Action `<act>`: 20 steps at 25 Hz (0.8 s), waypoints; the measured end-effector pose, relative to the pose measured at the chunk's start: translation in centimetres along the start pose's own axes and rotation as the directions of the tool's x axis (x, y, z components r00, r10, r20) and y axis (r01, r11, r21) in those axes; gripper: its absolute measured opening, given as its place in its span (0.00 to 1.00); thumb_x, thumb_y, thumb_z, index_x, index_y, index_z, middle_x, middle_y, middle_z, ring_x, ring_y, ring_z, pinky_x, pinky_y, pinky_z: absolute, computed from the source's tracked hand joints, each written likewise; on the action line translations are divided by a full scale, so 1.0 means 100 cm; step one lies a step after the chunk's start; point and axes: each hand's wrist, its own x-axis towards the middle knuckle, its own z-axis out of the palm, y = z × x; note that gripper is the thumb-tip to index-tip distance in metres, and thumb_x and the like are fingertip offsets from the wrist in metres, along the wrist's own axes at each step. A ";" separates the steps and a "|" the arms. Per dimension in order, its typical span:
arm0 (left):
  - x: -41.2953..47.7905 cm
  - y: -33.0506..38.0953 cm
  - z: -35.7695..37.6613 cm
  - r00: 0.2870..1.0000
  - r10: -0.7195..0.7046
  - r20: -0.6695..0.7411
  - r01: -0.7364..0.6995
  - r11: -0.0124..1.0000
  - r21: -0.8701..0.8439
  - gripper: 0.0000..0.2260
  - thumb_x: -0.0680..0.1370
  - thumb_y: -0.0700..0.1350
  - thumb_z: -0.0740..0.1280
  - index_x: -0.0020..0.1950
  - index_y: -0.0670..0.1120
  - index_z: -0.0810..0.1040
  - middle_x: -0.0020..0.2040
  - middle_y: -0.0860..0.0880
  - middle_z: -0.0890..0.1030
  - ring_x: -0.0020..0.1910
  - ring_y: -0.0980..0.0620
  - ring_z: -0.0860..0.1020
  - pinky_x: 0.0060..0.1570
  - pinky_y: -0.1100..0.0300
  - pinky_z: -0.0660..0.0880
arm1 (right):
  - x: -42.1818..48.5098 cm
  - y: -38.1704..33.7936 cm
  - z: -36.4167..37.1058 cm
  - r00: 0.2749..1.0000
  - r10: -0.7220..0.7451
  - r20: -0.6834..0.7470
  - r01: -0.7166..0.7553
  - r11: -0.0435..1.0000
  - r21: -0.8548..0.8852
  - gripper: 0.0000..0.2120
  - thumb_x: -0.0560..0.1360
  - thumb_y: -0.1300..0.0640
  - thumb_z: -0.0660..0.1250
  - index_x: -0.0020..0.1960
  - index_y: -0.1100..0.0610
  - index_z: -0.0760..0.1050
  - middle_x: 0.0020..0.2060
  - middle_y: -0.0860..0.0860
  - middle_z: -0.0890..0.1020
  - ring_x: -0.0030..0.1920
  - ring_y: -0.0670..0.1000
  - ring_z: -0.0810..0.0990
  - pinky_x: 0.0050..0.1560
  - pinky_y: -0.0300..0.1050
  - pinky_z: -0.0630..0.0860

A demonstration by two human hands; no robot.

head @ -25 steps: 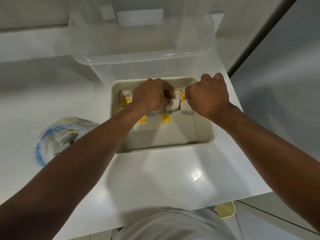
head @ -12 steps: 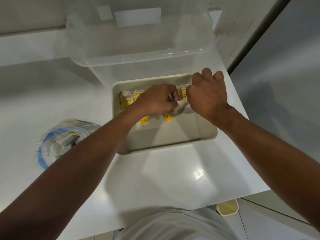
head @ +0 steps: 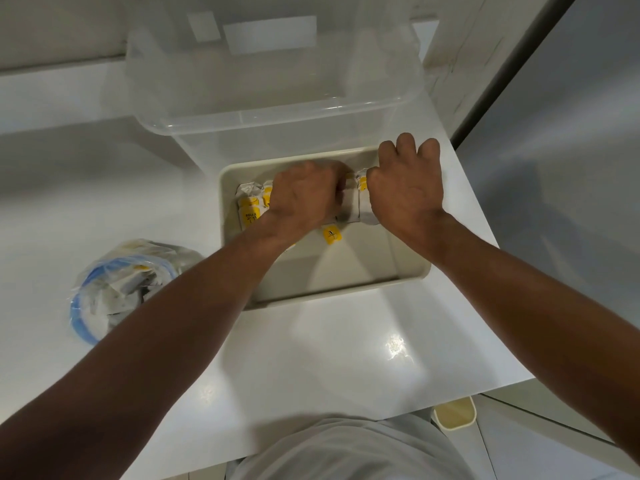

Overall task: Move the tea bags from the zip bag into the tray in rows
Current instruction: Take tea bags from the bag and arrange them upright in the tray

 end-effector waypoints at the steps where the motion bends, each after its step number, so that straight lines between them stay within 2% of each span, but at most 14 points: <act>1: -0.002 0.000 -0.001 1.000 -0.009 0.004 0.009 1.000 -0.007 0.14 0.79 0.52 0.63 0.64 0.57 0.77 0.51 0.49 0.82 0.51 0.41 0.81 0.42 0.55 0.67 | 0.000 0.000 -0.002 1.000 0.004 0.008 -0.004 1.000 -0.004 0.06 0.68 0.59 0.67 0.44 0.53 0.81 0.41 0.52 0.68 0.51 0.58 0.71 0.52 0.55 0.68; 3: -0.005 0.000 -0.005 0.999 -0.032 0.014 0.033 0.999 -0.034 0.12 0.79 0.53 0.63 0.62 0.56 0.76 0.51 0.47 0.82 0.51 0.40 0.80 0.42 0.55 0.67 | -0.002 0.000 -0.003 0.999 0.038 -0.016 -0.038 0.999 -0.006 0.06 0.68 0.58 0.68 0.45 0.53 0.81 0.41 0.52 0.71 0.49 0.57 0.72 0.51 0.54 0.68; 5: -0.010 -0.006 -0.008 0.999 -0.030 0.013 0.031 0.998 -0.060 0.10 0.78 0.55 0.64 0.57 0.55 0.75 0.48 0.48 0.82 0.49 0.41 0.80 0.41 0.55 0.68 | -0.015 -0.003 -0.011 0.997 0.061 -0.044 -0.059 0.997 0.039 0.08 0.69 0.59 0.65 0.45 0.54 0.81 0.42 0.53 0.77 0.46 0.56 0.76 0.46 0.51 0.69; 7: -0.020 -0.017 -0.008 0.997 0.074 0.033 -0.072 0.996 -0.059 0.10 0.77 0.59 0.63 0.54 0.56 0.76 0.47 0.51 0.83 0.48 0.43 0.80 0.41 0.55 0.72 | -0.035 -0.014 -0.015 0.999 0.020 0.032 -0.025 0.988 0.154 0.11 0.74 0.61 0.61 0.51 0.54 0.80 0.47 0.53 0.81 0.47 0.57 0.81 0.41 0.46 0.69; 9: -0.031 -0.026 -0.004 0.967 0.233 0.106 -0.231 0.972 -0.036 0.13 0.78 0.60 0.62 0.60 0.60 0.75 0.51 0.53 0.83 0.51 0.45 0.81 0.44 0.54 0.76 | -0.049 -0.028 -0.012 0.971 -0.056 0.233 -0.006 0.965 0.261 0.13 0.78 0.62 0.58 0.57 0.54 0.78 0.53 0.53 0.82 0.53 0.56 0.81 0.42 0.45 0.68; 11: -0.038 -0.030 0.002 0.943 0.297 0.151 -0.301 0.954 0.001 0.16 0.79 0.60 0.59 0.67 0.64 0.72 0.57 0.54 0.82 0.56 0.46 0.80 0.45 0.56 0.73 | -0.048 -0.034 -0.010 0.940 -0.066 0.335 -0.027 0.963 0.267 0.13 0.79 0.62 0.58 0.59 0.54 0.78 0.55 0.52 0.81 0.56 0.55 0.80 0.44 0.45 0.70; 13: -0.036 -0.030 0.004 0.944 0.290 0.156 -0.299 0.953 0.042 0.18 0.80 0.60 0.57 0.70 0.66 0.70 0.60 0.54 0.82 0.59 0.47 0.79 0.45 0.57 0.70 | -0.041 -0.033 -0.008 0.932 -0.068 0.357 -0.029 0.966 0.258 0.13 0.79 0.61 0.58 0.59 0.54 0.77 0.57 0.52 0.80 0.57 0.55 0.79 0.46 0.45 0.70; 16: -0.034 -0.027 0.006 0.944 0.286 0.167 -0.300 0.952 0.062 0.18 0.81 0.60 0.56 0.71 0.66 0.69 0.61 0.53 0.82 0.60 0.47 0.79 0.48 0.56 0.73 | -0.038 -0.035 -0.008 0.930 -0.084 0.359 -0.012 0.966 0.258 0.13 0.80 0.60 0.58 0.59 0.54 0.77 0.58 0.52 0.80 0.59 0.55 0.79 0.51 0.45 0.73; 20: -0.038 -0.025 0.001 0.942 0.316 0.112 -0.322 0.946 0.045 0.17 0.81 0.60 0.57 0.69 0.65 0.71 0.58 0.54 0.83 0.58 0.48 0.80 0.43 0.57 0.70 | -0.037 -0.037 -0.010 0.943 -0.055 0.328 -0.044 0.957 0.288 0.13 0.80 0.60 0.57 0.62 0.55 0.76 0.58 0.52 0.80 0.59 0.55 0.79 0.51 0.45 0.72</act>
